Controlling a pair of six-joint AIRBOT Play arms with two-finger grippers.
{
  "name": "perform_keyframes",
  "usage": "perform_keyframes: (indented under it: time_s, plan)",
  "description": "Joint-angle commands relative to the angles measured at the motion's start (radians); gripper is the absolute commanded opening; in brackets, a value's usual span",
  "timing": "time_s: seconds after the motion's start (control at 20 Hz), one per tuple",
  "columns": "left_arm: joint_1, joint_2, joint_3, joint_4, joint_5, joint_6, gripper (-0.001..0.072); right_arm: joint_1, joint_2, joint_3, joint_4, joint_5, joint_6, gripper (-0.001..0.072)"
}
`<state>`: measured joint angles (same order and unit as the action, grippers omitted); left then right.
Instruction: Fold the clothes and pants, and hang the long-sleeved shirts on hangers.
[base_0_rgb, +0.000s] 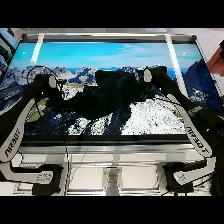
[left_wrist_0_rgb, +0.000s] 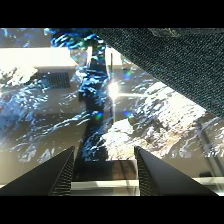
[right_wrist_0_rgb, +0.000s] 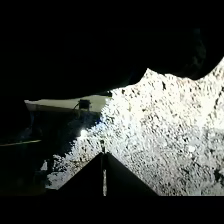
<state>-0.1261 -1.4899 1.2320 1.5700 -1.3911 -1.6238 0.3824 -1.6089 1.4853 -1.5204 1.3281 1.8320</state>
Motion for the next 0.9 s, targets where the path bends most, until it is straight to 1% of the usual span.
perform_keyframes:
  time_s: [0.0, 0.05, 0.15, 0.3, 0.4, 0.55, 0.65, 0.75, 0.8, 0.85]
  plan:
    - [0.001, -0.001, 0.000, 0.000, 0.000, 0.000, 0.0429, 0.000, 0.000, 0.000, -0.006, -0.097, -0.100, 0.0279]
    - [0.001, -0.001, 0.000, 0.000, 0.000, 0.000, 0.0429, 0.000, 0.000, 0.000, -0.006, -0.124, -0.100, 0.0407]
    - [0.001, -0.001, 0.000, 0.000, 0.012, 0.000, 0.0429, 0.000, 0.000, 0.000, -0.009, -0.165, -0.100, 0.0419]
    - [0.001, -0.003, 0.000, 0.000, 0.125, 0.000, 0.0429, 0.000, 0.000, 0.000, -0.027, -0.193, -0.100, 0.0419]
    - [0.001, -0.003, 0.000, 0.000, 0.144, 0.000, 0.0429, 0.000, 0.000, 0.000, -0.036, -0.196, -0.100, 0.0418]
    - [0.001, -0.012, 0.000, 0.000, 0.240, 0.009, 0.0429, -0.002, 0.000, 0.000, -0.092, -0.197, -0.105, 0.0418]
    - [0.001, -0.038, 0.002, -0.003, 0.305, 0.128, 0.0430, -0.017, 0.000, 0.000, -0.138, -0.196, -0.126, 0.0419]
    - [0.001, -0.078, 0.015, -0.067, 0.332, 0.302, 0.0434, -0.049, 0.000, 0.000, -0.140, -0.193, -0.126, 0.0419]
    - [-0.003, -0.100, 0.026, -0.090, 0.323, 0.414, 0.0511, -0.068, 0.000, 0.000, -0.139, -0.192, -0.127, 0.0418]
    - [-0.010, -0.114, 0.035, -0.082, 0.325, 0.459, 0.0532, -0.089, 0.000, 0.000, -0.135, -0.190, -0.127, 0.0419]
